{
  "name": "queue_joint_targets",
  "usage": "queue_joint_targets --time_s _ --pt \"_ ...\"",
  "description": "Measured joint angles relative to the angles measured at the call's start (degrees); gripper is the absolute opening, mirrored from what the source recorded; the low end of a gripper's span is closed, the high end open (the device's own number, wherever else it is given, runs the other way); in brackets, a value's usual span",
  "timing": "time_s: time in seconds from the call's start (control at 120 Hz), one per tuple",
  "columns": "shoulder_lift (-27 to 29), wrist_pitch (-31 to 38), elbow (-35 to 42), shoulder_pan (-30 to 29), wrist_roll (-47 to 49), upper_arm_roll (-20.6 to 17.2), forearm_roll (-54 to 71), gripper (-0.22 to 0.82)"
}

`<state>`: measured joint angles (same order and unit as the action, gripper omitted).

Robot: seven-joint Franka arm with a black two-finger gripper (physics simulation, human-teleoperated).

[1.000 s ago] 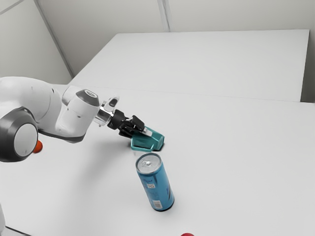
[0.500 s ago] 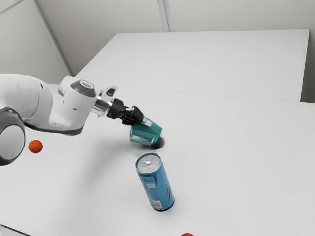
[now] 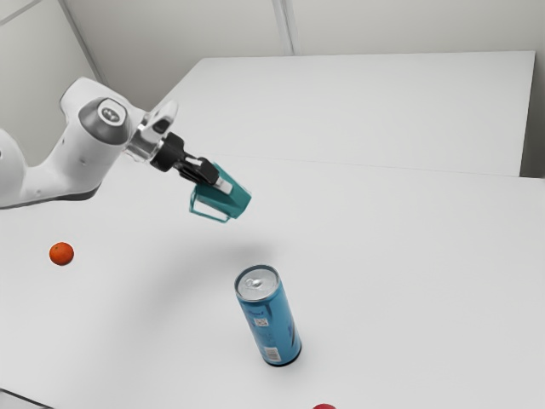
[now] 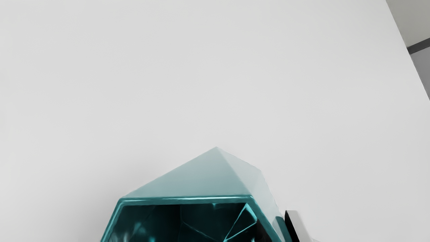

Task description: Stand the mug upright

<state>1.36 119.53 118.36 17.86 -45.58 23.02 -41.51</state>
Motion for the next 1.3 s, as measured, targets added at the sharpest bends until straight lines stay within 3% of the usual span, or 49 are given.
queue_joint_targets --time_s 0.258,0.492,0.758,1.3 --pt "6.77 4.6 7.49 3.16 8.42 -0.72 25.03 -0.17" --pt "6.72 11.81 11.67 3.49 14.12 -0.78 36.51 -0.17" --pt "1.6 17.64 11.67 4.47 18.58 -0.8 40.11 -0.17" --pt "1.68 24.22 17.78 4.81 23.95 -0.85 41.83 -0.17"
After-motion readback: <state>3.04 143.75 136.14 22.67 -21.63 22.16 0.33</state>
